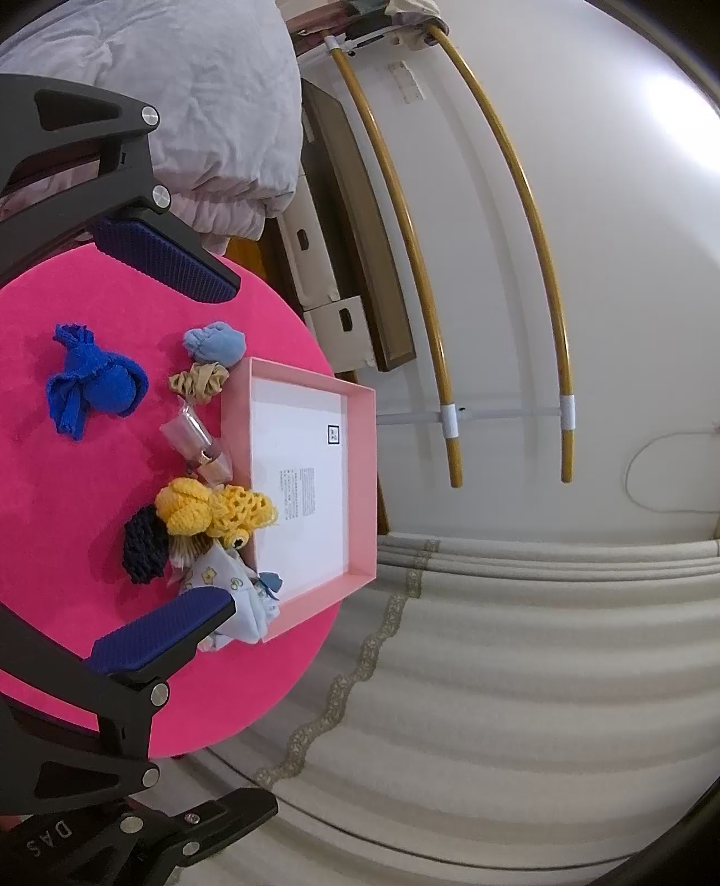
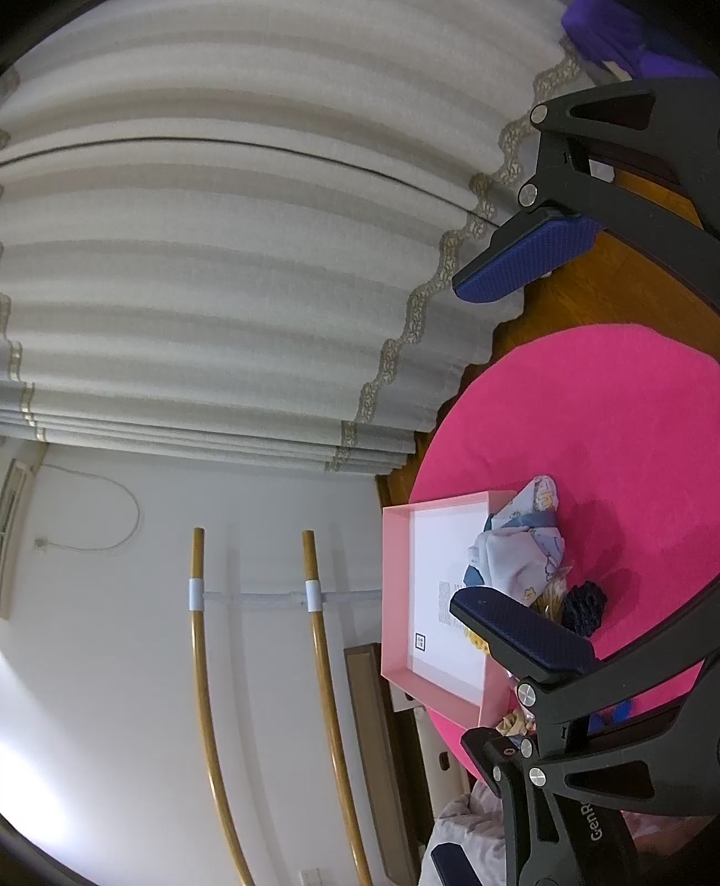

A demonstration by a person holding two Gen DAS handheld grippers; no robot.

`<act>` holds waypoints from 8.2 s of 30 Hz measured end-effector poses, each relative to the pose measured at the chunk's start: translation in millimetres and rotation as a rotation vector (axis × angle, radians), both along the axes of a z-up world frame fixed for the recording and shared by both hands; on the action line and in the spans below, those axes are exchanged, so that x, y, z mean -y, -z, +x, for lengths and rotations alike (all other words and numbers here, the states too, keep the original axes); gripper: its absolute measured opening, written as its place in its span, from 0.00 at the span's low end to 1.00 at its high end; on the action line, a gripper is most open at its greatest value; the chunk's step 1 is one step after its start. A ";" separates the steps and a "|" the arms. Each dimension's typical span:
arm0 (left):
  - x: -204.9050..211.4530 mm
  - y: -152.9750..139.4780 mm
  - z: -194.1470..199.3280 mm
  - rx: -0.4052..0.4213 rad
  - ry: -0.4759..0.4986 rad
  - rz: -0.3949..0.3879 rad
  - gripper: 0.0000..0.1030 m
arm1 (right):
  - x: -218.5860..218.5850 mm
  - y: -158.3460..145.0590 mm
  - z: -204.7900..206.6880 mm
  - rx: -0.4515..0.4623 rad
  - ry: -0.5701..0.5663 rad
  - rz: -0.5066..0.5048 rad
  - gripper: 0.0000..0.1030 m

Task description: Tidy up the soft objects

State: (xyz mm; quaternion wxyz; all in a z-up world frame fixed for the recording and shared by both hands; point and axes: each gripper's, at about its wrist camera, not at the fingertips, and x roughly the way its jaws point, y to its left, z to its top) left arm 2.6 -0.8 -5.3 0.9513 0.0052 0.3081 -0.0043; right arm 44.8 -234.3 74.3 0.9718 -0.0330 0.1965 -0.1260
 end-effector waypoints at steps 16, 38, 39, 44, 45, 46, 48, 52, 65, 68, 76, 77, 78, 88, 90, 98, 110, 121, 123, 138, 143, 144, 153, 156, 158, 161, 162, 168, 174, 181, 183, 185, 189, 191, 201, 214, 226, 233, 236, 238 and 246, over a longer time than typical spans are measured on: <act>1.7 -1.0 -1.4 0.001 -0.006 0.010 0.98 | 1.2 -2.4 1.8 -0.007 -0.005 0.010 1.00; 3.9 -1.9 -1.2 -0.004 -0.007 0.015 0.98 | -0.8 -1.7 0.0 -0.005 0.000 -0.003 1.00; 3.8 -2.5 -1.7 -0.003 -0.006 0.015 0.98 | -1.2 -1.7 -0.8 -0.004 0.000 -0.002 1.00; 4.1 -2.9 -3.2 0.004 -0.008 0.017 0.98 | -0.7 -2.3 -0.5 -0.001 0.004 -0.004 1.00; 3.9 -2.8 -3.5 0.003 -0.008 0.017 0.98 | -1.0 -2.1 -0.4 -0.001 0.005 -0.005 1.00; 4.3 -2.5 -3.5 0.004 -0.008 0.016 0.98 | -0.9 -2.0 0.0 -0.001 0.006 -0.005 1.00; 4.6 -2.3 -3.3 0.004 -0.007 0.015 0.98 | -0.8 -2.1 0.0 -0.001 0.005 -0.004 1.00; 4.8 -2.6 -3.6 0.006 -0.008 0.015 0.98 | -0.8 -2.7 0.1 0.000 0.008 -0.007 1.00; 3.6 -2.4 -2.8 0.001 -0.004 0.010 0.98 | -0.1 -3.5 -0.6 -0.002 0.013 -0.017 1.00; 3.8 -0.6 -1.6 -0.008 -0.006 0.013 0.98 | -0.8 -2.0 0.8 -0.011 0.013 -0.018 1.00; 0.9 12.0 6.2 -0.077 -0.011 0.019 0.98 | -2.2 8.6 10.0 -0.076 0.000 -0.013 1.00; 0.3 14.0 7.6 -0.090 -0.010 0.017 0.98 | -2.8 10.6 11.2 -0.087 -0.001 -0.012 1.00; -0.3 15.6 9.0 -0.101 -0.009 0.016 0.98 | -2.9 12.8 12.5 -0.096 -0.004 -0.011 1.00; -5.0 36.8 19.7 -0.194 -0.027 0.026 0.94 | -7.3 40.5 19.9 -0.201 -0.032 0.005 1.00; -5.9 43.3 22.6 -0.212 -0.028 0.022 0.94 | -8.4 44.1 20.1 -0.217 -0.036 0.003 1.00; -13.1 68.6 36.8 -0.285 -0.034 0.011 0.94 | -16.0 64.3 29.5 -0.297 -0.059 0.006 1.00; -39.5 107.0 65.3 -0.416 -0.039 -0.059 0.96 | -29.0 87.9 46.1 -0.397 -0.100 0.007 1.00; -70.4 147.4 98.8 -0.504 -0.100 -0.096 0.96 | -37.3 114.2 71.7 -0.494 -0.100 0.014 1.00; -73.0 155.7 106.3 -0.517 -0.103 -0.100 0.94 | -37.8 119.2 76.5 -0.511 -0.100 0.021 1.00; -74.7 175.7 116.4 -0.454 -0.070 -0.076 0.37 | -59.5 147.9 106.5 -0.591 -0.217 0.091 0.97; -75.7 173.2 110.1 -0.450 -0.064 -0.080 0.37 | -66.9 161.2 123.9 -0.632 -0.248 0.155 0.77; -76.4 173.5 109.8 -0.450 -0.062 -0.082 0.37 | -67.9 164.3 124.8 -0.645 -0.252 0.174 0.69; -75.0 171.7 110.8 -0.455 -0.061 -0.072 0.37 | -69.5 167.8 128.8 -0.631 -0.285 0.252 0.18; -72.8 170.1 112.1 -0.459 -0.064 -0.068 0.37 | -65.4 164.6 123.8 -0.629 -0.289 0.239 0.16; -70.1 167.7 111.8 -0.456 -0.059 -0.064 0.37 | -61.5 161.1 116.1 -0.623 -0.294 0.245 0.15; -62.8 163.8 109.0 -0.447 -0.042 -0.049 0.37 | -56.7 153.8 105.5 -0.605 -0.291 0.239 0.15; -60.2 162.2 108.0 -0.443 -0.035 -0.044 0.37 | -54.1 150.8 101.6 -0.599 -0.289 0.243 0.15; -37.9 145.9 101.2 -0.394 0.028 -0.021 0.37 | -39.6 132.1 89.7 -0.549 -0.282 0.252 0.15; -19.9 123.7 93.2 -0.335 0.079 -0.004 0.37 | -25.1 107.8 79.1 -0.480 -0.262 0.259 0.15; -12.3 83.6 77.3 -0.222 0.101 -0.003 0.37 | -20.4 72.9 71.3 -0.375 -0.273 0.246 0.15; -12.5 71.8 70.0 -0.193 0.104 -0.011 0.37 | -20.5 62.6 69.0 -0.344 -0.279 0.243 0.15; -13.0 59.8 61.5 -0.161 0.106 -0.018 0.37 | -20.6 51.0 65.5 -0.302 -0.281 0.241 0.15; -15.1 36.2 41.9 -0.099 0.114 -0.036 0.37 | -23.1 31.9 61.0 -0.237 -0.256 0.219 0.15; -17.8 24.3 32.0 -0.067 0.115 -0.047 0.37 | -23.0 22.0 58.6 -0.205 -0.259 0.219 0.15; -33.9 -7.9 -15.8 0.035 0.134 -0.088 0.37 | -33.4 -11.5 47.1 -0.085 -0.261 0.177 0.15; -49.7 -12.0 -44.3 0.081 0.133 -0.090 0.38 | -37.2 -25.0 30.9 -0.014 -0.249 0.157 0.15; -45.2 -8.5 -41.7 0.079 0.132 -0.088 0.38 | -32.8 -20.7 27.8 -0.009 -0.254 0.159 0.15; -38.9 -15.3 -32.5 0.074 0.125 -0.091 0.38 | -32.7 -22.4 31.9 -0.007 -0.253 0.153 0.15; -37.7 -14.9 -25.9 0.073 0.114 -0.086 0.38 | -34.6 -21.4 37.9 -0.013 -0.260 0.154 0.15; -36.2 -14.0 -18.6 0.068 0.108 -0.086 0.38 | -35.3 -21.3 44.8 -0.018 -0.258 0.153 0.15; -28.6 -19.6 45.5 0.017 0.082 -0.080 0.38 | -44.3 -19.7 97.8 -0.067 -0.272 0.150 0.15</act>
